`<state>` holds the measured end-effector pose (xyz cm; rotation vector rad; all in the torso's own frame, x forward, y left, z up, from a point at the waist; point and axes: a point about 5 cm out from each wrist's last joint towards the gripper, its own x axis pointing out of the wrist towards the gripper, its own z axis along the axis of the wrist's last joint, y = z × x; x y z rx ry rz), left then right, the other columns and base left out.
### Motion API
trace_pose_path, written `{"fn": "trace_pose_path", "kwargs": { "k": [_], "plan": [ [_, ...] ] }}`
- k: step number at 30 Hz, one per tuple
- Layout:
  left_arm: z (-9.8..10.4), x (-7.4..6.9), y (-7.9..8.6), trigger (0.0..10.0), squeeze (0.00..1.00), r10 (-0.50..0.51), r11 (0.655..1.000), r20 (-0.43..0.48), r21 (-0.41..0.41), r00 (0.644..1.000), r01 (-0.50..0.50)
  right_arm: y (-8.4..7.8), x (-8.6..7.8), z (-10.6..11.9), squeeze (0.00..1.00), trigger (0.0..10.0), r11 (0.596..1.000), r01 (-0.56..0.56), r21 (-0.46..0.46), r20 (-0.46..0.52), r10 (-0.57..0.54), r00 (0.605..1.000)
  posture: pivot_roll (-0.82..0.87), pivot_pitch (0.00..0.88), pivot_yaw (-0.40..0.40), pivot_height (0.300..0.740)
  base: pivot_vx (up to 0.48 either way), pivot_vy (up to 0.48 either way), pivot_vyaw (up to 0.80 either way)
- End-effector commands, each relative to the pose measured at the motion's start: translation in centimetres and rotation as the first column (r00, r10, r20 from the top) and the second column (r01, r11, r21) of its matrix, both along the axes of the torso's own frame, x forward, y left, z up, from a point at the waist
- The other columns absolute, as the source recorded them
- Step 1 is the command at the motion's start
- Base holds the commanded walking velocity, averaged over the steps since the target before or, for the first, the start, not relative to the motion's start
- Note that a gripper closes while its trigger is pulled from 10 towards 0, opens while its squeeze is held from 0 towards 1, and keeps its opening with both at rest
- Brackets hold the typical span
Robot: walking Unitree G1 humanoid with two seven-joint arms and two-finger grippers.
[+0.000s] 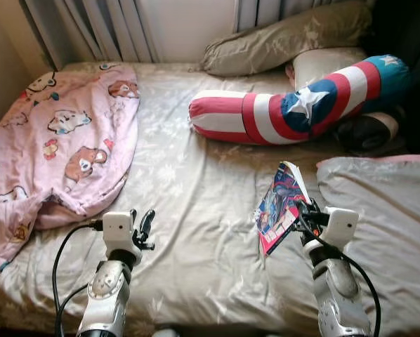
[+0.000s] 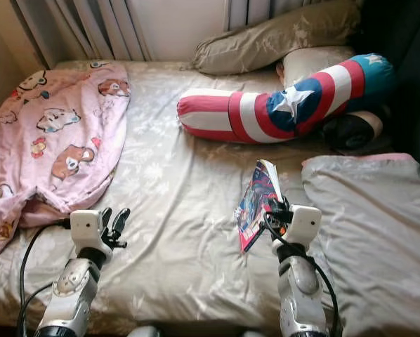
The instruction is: Clean up the room
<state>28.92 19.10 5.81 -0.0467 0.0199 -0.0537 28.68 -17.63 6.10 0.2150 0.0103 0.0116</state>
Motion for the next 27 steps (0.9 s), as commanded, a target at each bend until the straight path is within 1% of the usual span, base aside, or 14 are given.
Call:
{"fn": "trace_pose_path", "kwargs": {
  "k": [1, 5, 8, 11, 14, 20, 23, 24, 27],
  "plan": [
    [0.03, -0.13, 0.14, 10.0, 0.00, -0.001, 1.000, -0.001, 0.000, 1.000, 0.001, -0.04, 0.22, 1.02, 0.00, 10.0, 1.000, 0.000, 0.008, 0.052, 0.000, 0.999, 0.02, 0.123, 0.030, 0.655, 0.000, 0.000, 0.00],
    [0.00, -0.07, 0.15, 10.0, 0.00, -0.001, 1.000, -0.003, 0.000, 1.000, 0.001, 0.35, 0.30, 0.95, 0.00, 10.0, 0.999, -0.032, 0.030, 0.045, 0.031, 0.999, 0.02, 0.119, 0.034, 0.655, 0.000, 0.000, 0.00],
    [0.03, -0.03, 0.12, 10.0, 0.00, -0.003, 1.000, -0.002, 0.000, 1.000, 0.003, 0.37, 0.28, 0.88, 0.00, 10.0, 0.999, -0.036, 0.028, 0.040, 0.034, 0.999, 0.02, 0.119, 0.033, 0.645, 0.000, 0.000, 0.00],
    [0.13, 0.06, 0.04, 10.0, 0.00, -0.007, 1.000, 0.000, 0.001, 1.000, 0.007, 0.22, 0.15, 0.83, 0.00, 10.0, 0.999, -0.021, 0.040, 0.050, 0.019, 0.999, 0.02, 0.119, 0.035, 0.645, 0.000, 0.000, 0.00],
    [0.23, 0.10, 0.00, 10.0, 0.00, -0.009, 1.000, 0.005, 0.002, 1.000, 0.009, 0.17, 0.14, 0.65, 0.00, 10.0, 0.999, -0.021, 0.038, 0.039, 0.019, 0.999, 0.02, 0.118, 0.037, 0.645, 0.000, 0.000, 0.00],
    [0.39, 0.21, 0.03, 10.0, 0.00, -0.011, 1.000, 0.011, 0.002, 1.000, 0.011, 0.21, 0.04, 0.64, 0.00, 10.0, 0.998, -0.024, 0.064, 0.046, 0.021, 0.999, 0.02, 0.116, 0.040, 0.645, 0.000, 0.000, 0.00],
    [0.45, 0.30, -0.08, 10.0, 0.00, -0.016, 1.000, 0.010, 0.001, 1.000, 0.015, 0.32, 0.11, 0.89, 0.00, 10.0, 0.994, -0.031, 0.104, 0.064, 0.024, 0.998, 0.02, 0.115, 0.041, 0.645, 0.000, 0.000, 0.00],
    [0.49, 0.35, -0.17, 10.0, 0.00, -0.018, 1.000, 0.010, 0.002, 1.000, 0.018, 0.36, 0.30, 1.02, 0.00, 10.0, 0.988, -0.034, 0.149, 0.070, 0.024, 0.997, 0.03, 0.116, 0.041, 0.645, 0.000, 0.000, 0.00],
    [0.63, 0.39, -0.20, 10.0, 0.00, -0.022, 1.000, 0.014, 0.003, 1.000, 0.022, 0.42, 0.72, 1.03, 0.00, 10.0, 0.978, -0.040, 0.205, 0.069, 0.026, 0.997, 0.03, 0.122, 0.045, 0.645, 0.000, 0.000, 0.00]
  ]
}}
